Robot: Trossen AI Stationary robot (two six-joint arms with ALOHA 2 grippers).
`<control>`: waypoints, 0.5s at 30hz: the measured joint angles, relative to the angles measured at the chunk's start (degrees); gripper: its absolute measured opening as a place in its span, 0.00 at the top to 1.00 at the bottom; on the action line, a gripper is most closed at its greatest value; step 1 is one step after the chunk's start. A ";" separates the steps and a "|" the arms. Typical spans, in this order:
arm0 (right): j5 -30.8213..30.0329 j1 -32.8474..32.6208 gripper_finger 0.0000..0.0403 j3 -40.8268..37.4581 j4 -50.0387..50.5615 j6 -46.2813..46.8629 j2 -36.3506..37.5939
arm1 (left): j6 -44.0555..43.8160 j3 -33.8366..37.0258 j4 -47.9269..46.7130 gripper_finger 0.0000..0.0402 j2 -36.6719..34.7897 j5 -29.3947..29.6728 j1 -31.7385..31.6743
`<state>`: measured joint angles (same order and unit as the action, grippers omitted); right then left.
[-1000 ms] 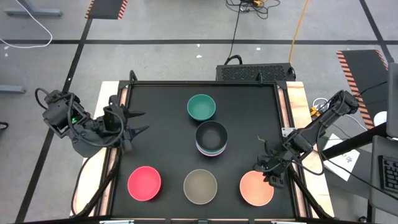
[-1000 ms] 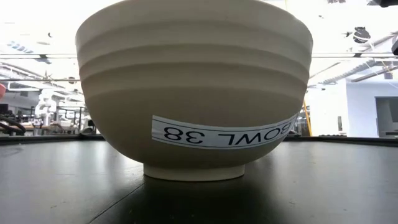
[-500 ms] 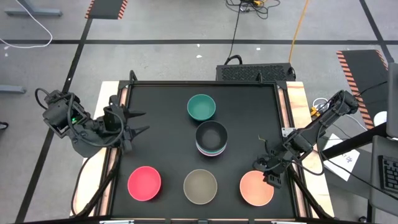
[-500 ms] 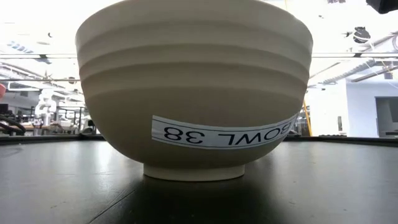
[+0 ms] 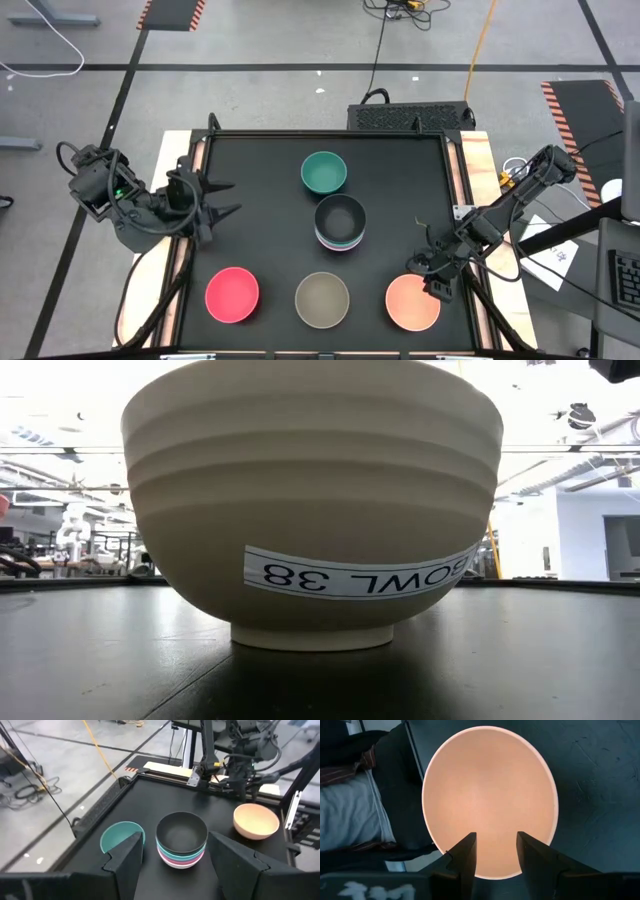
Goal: Nest bowls inside each other
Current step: Stack the light orange bowl on top of the black bowl
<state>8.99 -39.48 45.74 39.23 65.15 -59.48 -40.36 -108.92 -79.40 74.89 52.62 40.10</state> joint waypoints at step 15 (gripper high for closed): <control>-4.57 0.02 0.68 0.00 0.61 8.70 0.02 | -4.86 0.11 -0.07 0.43 3.07 -0.48 0.00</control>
<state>4.43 -39.46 45.74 39.84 73.85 -59.46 -45.22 -108.81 -79.46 77.96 52.13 40.10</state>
